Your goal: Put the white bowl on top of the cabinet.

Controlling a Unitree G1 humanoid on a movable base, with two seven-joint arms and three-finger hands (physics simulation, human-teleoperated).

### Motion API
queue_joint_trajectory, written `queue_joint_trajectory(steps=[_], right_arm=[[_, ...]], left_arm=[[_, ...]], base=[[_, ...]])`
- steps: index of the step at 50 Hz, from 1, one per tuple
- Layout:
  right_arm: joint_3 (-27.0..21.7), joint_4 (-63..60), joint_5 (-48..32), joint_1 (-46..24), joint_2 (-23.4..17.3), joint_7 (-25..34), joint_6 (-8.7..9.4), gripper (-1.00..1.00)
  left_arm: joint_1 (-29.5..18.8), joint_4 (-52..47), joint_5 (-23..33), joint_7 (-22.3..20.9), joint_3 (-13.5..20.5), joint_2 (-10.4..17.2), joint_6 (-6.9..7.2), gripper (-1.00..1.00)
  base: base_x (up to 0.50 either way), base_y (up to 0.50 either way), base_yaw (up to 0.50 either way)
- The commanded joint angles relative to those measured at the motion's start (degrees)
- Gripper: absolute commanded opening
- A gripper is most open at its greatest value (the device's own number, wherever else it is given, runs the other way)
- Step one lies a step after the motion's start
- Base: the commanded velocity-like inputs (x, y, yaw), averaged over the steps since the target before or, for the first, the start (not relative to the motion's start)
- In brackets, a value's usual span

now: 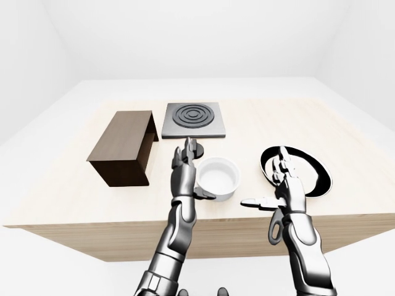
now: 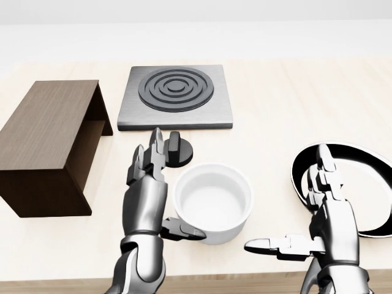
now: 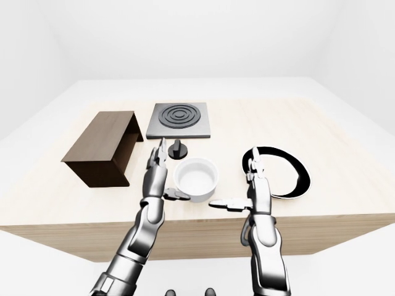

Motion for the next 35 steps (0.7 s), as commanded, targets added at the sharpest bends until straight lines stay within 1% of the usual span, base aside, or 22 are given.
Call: queue_joint_trajectory(steps=[1, 5, 10, 12, 16, 17, 22, 23, 25, 29, 32, 35], right_arm=[[-1.3, -2.1, 1.1, 0.2, -0.1, 0.6, 0.96, 1.00], [-1.4, -2.8, 1.2, 0.5, -0.1, 0.7, 0.96, 1.00], [-2.1, -3.9, 2.0, 0.5, -0.2, 1.3, 0.96, 1.00], [-2.1, -4.0, 2.1, 0.5, -0.1, 1.3, 0.96, 1.00], [-2.2, -3.8, 2.0, 0.3, -0.2, 1.3, 0.96, 1.00], [-2.3, -3.6, 2.1, 0.1, -0.2, 1.3, 0.96, 1.00], [-2.3, -3.6, 2.1, 0.1, -0.2, 1.3, 0.96, 1.00], [-2.9, -3.9, 2.8, -0.2, -0.5, 1.4, 0.96, 1.00], [-3.0, -3.9, 2.8, -0.3, -0.5, 1.4, 0.96, 1.00], [-3.4, -3.9, 3.3, -0.6, -0.6, 1.3, 0.96, 1.00], [-3.7, -4.1, 3.6, -0.8, -0.8, 1.4, 0.96, 1.00], [-4.0, -4.2, 3.9, -0.9, -0.9, 1.4, 0.96, 1.00]], left_arm=[[-3.3, 6.3, 5.2, 2.5, -0.1, -1.1, 0.00, 1.00], [-4.2, 8.0, 7.3, 2.3, -0.4, -1.5, 0.00, 1.00], [-6.2, 11.8, 10.4, 3.0, -0.2, -1.8, 0.00, 1.00], [-6.9, 13.2, 10.5, 3.4, 0.2, -1.8, 0.00, 1.00], [-7.7, 15.6, 12.0, 3.0, -0.2, -2.0, 0.00, 1.00], [-7.5, 16.1, 12.9, 2.2, -0.7, -2.1, 0.00, 1.00], [-7.5, 16.1, 13.1, 2.0, -0.6, -2.2, 0.00, 1.00], [-7.7, 18.2, 15.3, 1.1, -1.5, -2.6, 0.00, 1.00], [-7.7, 18.3, 15.7, 1.0, -1.4, -2.7, 0.00, 1.00], [-8.0, 18.5, 20.2, -0.7, -2.6, -3.5, 0.00, 1.00], [-7.8, 18.7, 22.1, -1.6, -3.0, -3.9, 0.00, 1.00], [-7.7, 18.3, 22.6, -1.9, -2.8, -4.2, 0.00, 1.00]], base=[[0.00, 0.00, 0.00], [0.00, 0.00, 0.00], [0.00, 0.00, 0.00], [0.00, 0.00, 0.00], [0.00, 0.00, 0.00], [0.00, 0.00, 0.00], [0.00, 0.00, 0.00], [0.00, 0.00, 0.00], [0.00, 0.00, 0.00], [0.00, 0.00, 0.00], [0.00, 0.00, 0.00], [0.00, 0.00, 0.00]])
